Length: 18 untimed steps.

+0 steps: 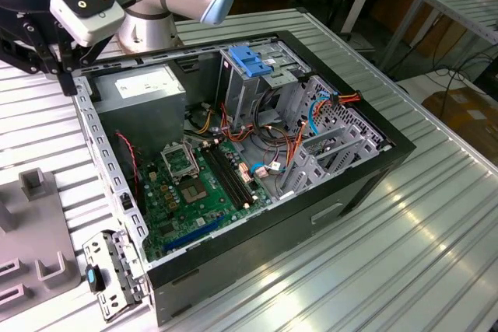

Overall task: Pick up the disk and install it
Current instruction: 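Reach for the disk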

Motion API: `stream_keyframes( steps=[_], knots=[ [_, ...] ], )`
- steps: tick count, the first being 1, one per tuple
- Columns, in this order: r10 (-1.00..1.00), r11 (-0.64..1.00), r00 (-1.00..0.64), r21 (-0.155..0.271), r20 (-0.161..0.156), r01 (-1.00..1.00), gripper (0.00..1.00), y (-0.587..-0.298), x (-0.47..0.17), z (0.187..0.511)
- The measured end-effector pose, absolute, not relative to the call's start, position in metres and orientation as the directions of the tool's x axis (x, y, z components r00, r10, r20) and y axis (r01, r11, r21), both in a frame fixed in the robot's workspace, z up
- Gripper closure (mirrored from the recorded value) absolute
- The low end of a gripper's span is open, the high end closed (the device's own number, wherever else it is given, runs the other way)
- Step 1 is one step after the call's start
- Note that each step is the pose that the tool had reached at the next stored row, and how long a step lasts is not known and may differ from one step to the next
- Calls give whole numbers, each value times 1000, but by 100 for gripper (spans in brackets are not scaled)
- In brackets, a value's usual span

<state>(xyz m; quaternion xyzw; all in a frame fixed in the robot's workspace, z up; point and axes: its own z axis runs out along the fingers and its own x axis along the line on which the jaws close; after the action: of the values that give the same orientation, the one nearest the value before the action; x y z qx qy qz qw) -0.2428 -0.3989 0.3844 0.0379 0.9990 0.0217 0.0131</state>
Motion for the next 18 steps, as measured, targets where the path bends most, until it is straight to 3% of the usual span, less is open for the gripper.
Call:
stream_keyframes(
  steps=[18],
  knots=[
    [76, 996, -997, 44, -24, 75, 89, -399, -259, 384]
  ],
)
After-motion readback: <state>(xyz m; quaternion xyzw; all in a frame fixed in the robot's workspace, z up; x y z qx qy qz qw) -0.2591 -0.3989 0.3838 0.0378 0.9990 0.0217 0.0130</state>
